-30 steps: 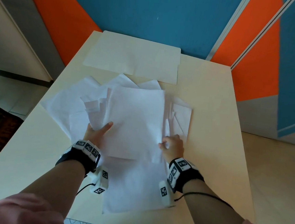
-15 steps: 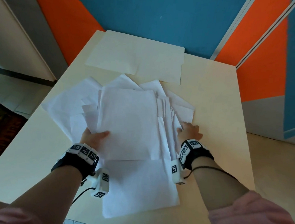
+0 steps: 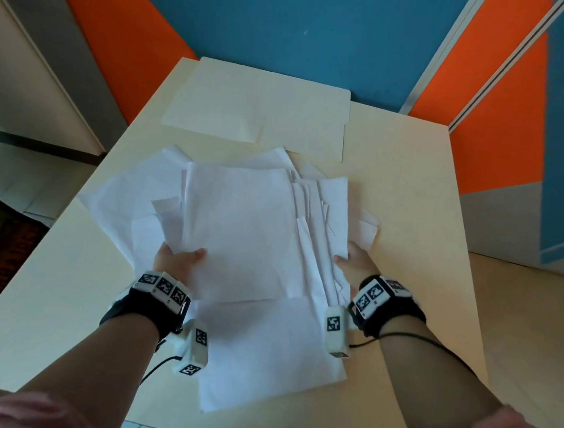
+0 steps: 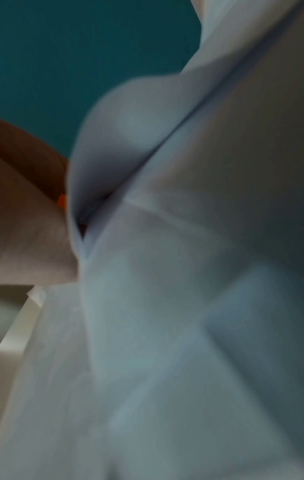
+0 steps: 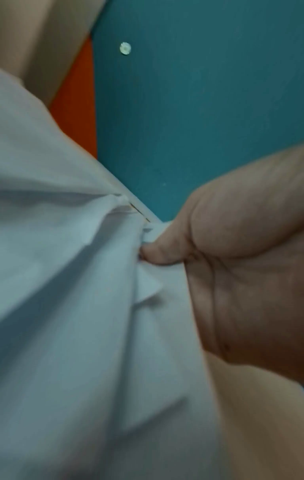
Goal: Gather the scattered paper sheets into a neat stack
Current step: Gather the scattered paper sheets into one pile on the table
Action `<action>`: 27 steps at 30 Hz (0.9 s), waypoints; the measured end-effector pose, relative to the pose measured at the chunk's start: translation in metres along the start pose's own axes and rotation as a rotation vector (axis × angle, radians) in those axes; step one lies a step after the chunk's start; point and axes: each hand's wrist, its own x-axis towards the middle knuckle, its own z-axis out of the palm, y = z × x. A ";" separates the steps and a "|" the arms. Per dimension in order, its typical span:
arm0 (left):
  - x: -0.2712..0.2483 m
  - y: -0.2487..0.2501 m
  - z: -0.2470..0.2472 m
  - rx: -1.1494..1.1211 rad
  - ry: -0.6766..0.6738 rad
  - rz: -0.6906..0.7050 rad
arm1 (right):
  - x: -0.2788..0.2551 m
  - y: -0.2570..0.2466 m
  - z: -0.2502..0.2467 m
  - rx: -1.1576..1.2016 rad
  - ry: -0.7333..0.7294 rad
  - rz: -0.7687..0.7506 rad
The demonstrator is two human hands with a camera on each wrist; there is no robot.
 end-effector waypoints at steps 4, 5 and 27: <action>0.003 0.000 -0.001 0.060 -0.024 -0.004 | -0.009 0.008 0.018 0.090 -0.178 0.138; 0.003 0.000 0.000 0.079 -0.036 -0.001 | -0.014 0.010 0.015 0.134 -0.210 0.158; -0.006 -0.001 -0.028 0.746 0.386 0.106 | 0.025 0.037 -0.035 0.094 -0.027 0.229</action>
